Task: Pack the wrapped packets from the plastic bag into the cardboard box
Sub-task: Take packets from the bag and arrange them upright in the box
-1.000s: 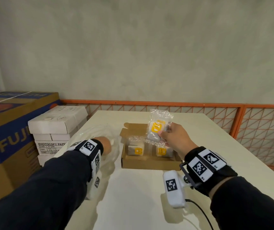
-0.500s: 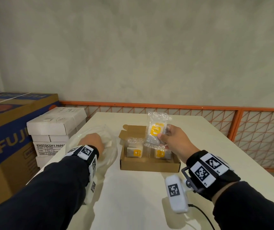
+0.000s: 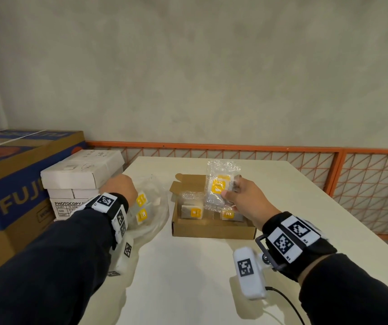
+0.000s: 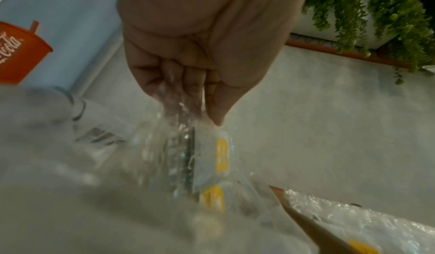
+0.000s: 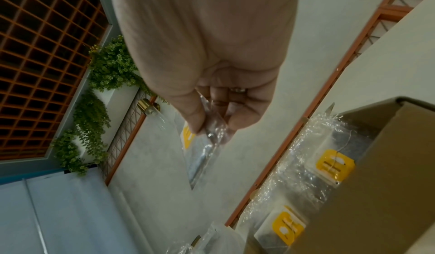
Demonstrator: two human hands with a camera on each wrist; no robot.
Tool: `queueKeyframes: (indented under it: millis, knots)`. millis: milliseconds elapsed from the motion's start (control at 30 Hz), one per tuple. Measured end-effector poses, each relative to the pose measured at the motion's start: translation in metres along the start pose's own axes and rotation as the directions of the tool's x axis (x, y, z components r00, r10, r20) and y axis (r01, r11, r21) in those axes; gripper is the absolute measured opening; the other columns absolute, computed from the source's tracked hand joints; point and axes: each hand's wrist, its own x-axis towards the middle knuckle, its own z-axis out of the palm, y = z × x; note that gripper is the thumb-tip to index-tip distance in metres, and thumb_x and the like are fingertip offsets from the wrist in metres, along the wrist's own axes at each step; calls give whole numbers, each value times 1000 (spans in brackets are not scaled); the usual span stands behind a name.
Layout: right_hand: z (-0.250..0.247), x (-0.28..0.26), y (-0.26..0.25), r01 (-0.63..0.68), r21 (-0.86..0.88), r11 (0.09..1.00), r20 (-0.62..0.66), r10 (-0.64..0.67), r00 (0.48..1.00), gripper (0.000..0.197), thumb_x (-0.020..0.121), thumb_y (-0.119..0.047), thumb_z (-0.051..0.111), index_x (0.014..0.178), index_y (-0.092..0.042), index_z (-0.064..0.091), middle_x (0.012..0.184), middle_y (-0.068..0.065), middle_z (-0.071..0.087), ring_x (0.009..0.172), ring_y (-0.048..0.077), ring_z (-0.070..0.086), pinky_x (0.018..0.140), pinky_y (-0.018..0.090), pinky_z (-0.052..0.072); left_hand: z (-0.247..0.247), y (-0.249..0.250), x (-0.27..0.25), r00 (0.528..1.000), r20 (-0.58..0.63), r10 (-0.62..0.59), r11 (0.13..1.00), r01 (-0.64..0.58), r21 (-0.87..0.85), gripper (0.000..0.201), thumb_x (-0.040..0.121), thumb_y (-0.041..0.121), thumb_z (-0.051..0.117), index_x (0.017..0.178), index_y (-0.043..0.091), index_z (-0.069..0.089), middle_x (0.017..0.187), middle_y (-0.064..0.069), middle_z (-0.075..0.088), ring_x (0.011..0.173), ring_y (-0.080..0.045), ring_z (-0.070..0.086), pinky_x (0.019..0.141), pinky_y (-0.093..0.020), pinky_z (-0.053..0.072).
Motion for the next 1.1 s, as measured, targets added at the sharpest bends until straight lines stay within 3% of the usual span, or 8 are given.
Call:
queueKeyframes:
  millis: [167, 267, 433, 533, 633, 833, 967, 1100]
  knots:
    - [-3, 0, 2, 14, -24, 1000, 0, -14, 1000, 28, 89, -13, 59, 70, -16, 37, 82, 12, 47, 76, 21, 47, 70, 34, 40, -11, 4, -5, 991, -137, -1, 952, -41, -303, 23, 92, 14, 46, 98, 3, 65, 104, -16, 65, 100, -35, 59, 81, -35, 45]
    - [-4, 1, 3, 25, -53, 998, -8, -25, 1000, 25, 88, -13, 59, 70, -13, 41, 78, 10, 49, 75, 21, 48, 69, 32, 41, -19, 13, -9, 983, -183, 5, 790, -116, -603, 19, 90, 15, 49, 73, 14, 56, 77, -6, 57, 82, -29, 54, 72, -29, 38]
    - [-3, 6, 3, 4, -105, 994, 63, 3, 998, 28, 88, -19, 61, 83, 8, 54, 75, 11, 47, 68, 20, 42, 65, 32, 36, -32, 37, -15, 992, -117, 56, 451, -130, -883, 23, 92, 7, 46, 74, 18, 56, 71, -3, 54, 67, -21, 51, 65, -31, 45]
    - [-6, 9, -3, 25, -163, 986, 57, -16, 998, 32, 89, -24, 60, 107, 2, 61, 88, 8, 59, 76, 19, 53, 73, 32, 41, -39, 52, -28, 984, -94, 151, 375, -145, -916, 18, 94, 3, 41, 88, 13, 54, 74, -2, 52, 62, -13, 47, 60, -24, 42]
    - [-10, 8, -13, 118, -202, 972, 77, -104, 992, 38, 90, -17, 59, 124, -1, 55, 126, 4, 55, 113, 20, 55, 87, 25, 38, -43, 63, -37, 961, -102, 256, 374, -196, -907, 21, 95, 2, 39, 90, 16, 54, 76, 2, 52, 65, -10, 46, 59, -20, 42]
    - [-16, 3, -28, 292, -296, 909, 307, -199, 931, 6, 84, -8, 64, 79, -4, 67, 153, -10, 23, 137, 13, 32, 112, 40, 28, -41, 77, -49, 855, 43, 517, 274, -118, -955, 33, 96, -2, 39, 85, 23, 57, 70, 8, 60, 56, 1, 56, 53, -13, 47]
    - [-12, 2, -27, 269, -232, 935, 304, -193, 933, 9, 81, -8, 68, 86, -1, 71, 120, 5, 63, 110, 22, 58, 100, 39, 44, -39, 84, -55, 823, 62, 565, 249, -98, -964, 32, 95, -3, 40, 90, 23, 58, 60, 10, 63, 49, 1, 56, 47, -13, 45]
    - [-15, 0, -20, 182, -214, 960, 196, -140, 971, 18, 83, -13, 67, 88, 4, 69, 91, 22, 68, 78, 27, 60, 83, 40, 50, -35, 84, -45, 965, -60, 254, 320, -142, -937, 28, 91, -2, 42, 85, 19, 60, 85, -8, 60, 72, -19, 53, 61, -23, 43]
